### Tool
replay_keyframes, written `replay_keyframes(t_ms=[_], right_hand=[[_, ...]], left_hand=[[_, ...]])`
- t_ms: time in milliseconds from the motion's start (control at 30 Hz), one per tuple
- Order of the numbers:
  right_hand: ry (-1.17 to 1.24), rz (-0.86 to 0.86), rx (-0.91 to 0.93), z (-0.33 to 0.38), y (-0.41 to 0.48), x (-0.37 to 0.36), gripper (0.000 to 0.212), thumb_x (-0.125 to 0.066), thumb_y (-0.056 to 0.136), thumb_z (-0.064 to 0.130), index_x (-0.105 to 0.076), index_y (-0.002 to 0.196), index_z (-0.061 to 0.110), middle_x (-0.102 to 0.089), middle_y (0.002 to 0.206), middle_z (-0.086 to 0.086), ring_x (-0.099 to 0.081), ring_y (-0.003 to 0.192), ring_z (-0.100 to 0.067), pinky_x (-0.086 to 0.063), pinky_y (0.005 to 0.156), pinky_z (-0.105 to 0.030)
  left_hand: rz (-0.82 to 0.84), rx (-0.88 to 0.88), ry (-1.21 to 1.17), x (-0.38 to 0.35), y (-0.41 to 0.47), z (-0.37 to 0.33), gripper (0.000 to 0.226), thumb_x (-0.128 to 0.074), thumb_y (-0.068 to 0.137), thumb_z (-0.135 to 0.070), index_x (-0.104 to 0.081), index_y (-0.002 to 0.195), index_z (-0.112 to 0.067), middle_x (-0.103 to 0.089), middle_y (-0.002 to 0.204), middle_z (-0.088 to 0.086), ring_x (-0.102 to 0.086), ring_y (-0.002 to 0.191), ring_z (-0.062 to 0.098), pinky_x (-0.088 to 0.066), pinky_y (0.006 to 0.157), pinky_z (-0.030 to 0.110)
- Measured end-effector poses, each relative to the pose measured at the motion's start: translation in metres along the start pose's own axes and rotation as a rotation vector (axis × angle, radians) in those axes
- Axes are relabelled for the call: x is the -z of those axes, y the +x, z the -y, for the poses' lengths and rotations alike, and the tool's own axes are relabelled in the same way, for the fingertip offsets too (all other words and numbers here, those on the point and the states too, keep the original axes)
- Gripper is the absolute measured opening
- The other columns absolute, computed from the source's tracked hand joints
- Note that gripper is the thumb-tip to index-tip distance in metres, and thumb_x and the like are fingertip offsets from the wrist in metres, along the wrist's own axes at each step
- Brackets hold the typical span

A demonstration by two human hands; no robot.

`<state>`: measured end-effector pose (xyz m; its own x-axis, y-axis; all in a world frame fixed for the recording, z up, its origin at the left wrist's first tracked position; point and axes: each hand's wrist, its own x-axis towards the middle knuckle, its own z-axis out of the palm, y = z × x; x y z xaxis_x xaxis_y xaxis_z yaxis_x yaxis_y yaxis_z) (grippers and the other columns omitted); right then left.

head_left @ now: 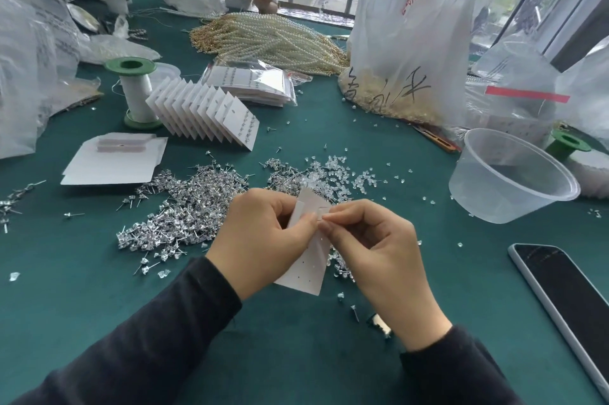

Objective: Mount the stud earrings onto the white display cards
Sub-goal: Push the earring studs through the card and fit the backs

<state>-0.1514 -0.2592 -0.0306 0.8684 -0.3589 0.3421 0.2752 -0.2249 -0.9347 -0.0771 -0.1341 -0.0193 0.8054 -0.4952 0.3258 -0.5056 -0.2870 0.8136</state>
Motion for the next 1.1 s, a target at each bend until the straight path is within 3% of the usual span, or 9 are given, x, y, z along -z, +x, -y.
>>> replay_keyframes(t_ms=[267, 400, 733, 933, 1100], right_hand=[[0.057, -0.036, 0.003, 0.0000, -0.0004, -0.0008, 0.025, -0.071, 0.074, -0.004, -0.066, 0.068, 0.020, -0.069, 0.075, 0.005, -0.064, 0.071, -0.008, -0.051, 0.069, -0.020], [0.040, -0.001, 0.022, 0.0005, -0.0002, 0.0002, 0.021, -0.072, 0.073, -0.002, -0.066, 0.068, 0.017, -0.069, 0.075, 0.005, -0.064, 0.072, -0.009, -0.052, 0.069, -0.021], [0.136, -0.028, 0.011, 0.0030, 0.0004, -0.0019, 0.008, -0.071, 0.067, 0.013, -0.071, 0.066, 0.021, -0.071, 0.075, 0.003, -0.066, 0.072, -0.009, -0.053, 0.072, -0.022], [0.098, -0.016, 0.032, 0.0013, 0.0013, -0.0010, 0.006, -0.070, 0.066, 0.010, -0.068, 0.066, 0.015, -0.070, 0.077, 0.003, -0.066, 0.074, -0.010, -0.052, 0.072, -0.021], [0.037, 0.019, 0.039, -0.0029, 0.0013, -0.0007, 0.010, -0.072, 0.071, 0.007, -0.064, 0.065, 0.010, -0.065, 0.075, 0.000, -0.061, 0.072, -0.015, -0.051, 0.070, -0.025]], left_hand=[[0.024, -0.001, 0.002, 0.0023, -0.0015, -0.0035, 0.043, -0.054, 0.070, -0.032, -0.052, 0.050, 0.006, -0.048, 0.048, 0.024, -0.038, 0.044, 0.015, -0.028, 0.042, 0.025], [-0.001, -0.015, 0.061, 0.0000, -0.0018, -0.0035, 0.044, -0.053, 0.069, -0.033, -0.049, 0.048, 0.006, -0.037, 0.044, 0.014, -0.031, 0.043, 0.013, -0.024, 0.042, 0.021], [-0.043, -0.017, 0.015, 0.0020, -0.0034, -0.0074, 0.043, -0.053, 0.068, -0.035, -0.047, 0.045, 0.002, -0.034, 0.042, 0.001, -0.028, 0.041, 0.010, -0.021, 0.039, 0.018], [-0.042, -0.019, -0.017, 0.0008, -0.0016, -0.0046, 0.044, -0.052, 0.068, -0.038, -0.057, 0.051, 0.002, -0.051, 0.046, 0.016, -0.040, 0.045, 0.021, -0.031, 0.044, 0.026], [-0.028, -0.073, 0.017, -0.0009, -0.0025, -0.0030, 0.044, -0.051, 0.070, -0.035, -0.056, 0.051, 0.004, -0.052, 0.049, 0.021, -0.039, 0.046, 0.026, -0.030, 0.044, 0.031]])
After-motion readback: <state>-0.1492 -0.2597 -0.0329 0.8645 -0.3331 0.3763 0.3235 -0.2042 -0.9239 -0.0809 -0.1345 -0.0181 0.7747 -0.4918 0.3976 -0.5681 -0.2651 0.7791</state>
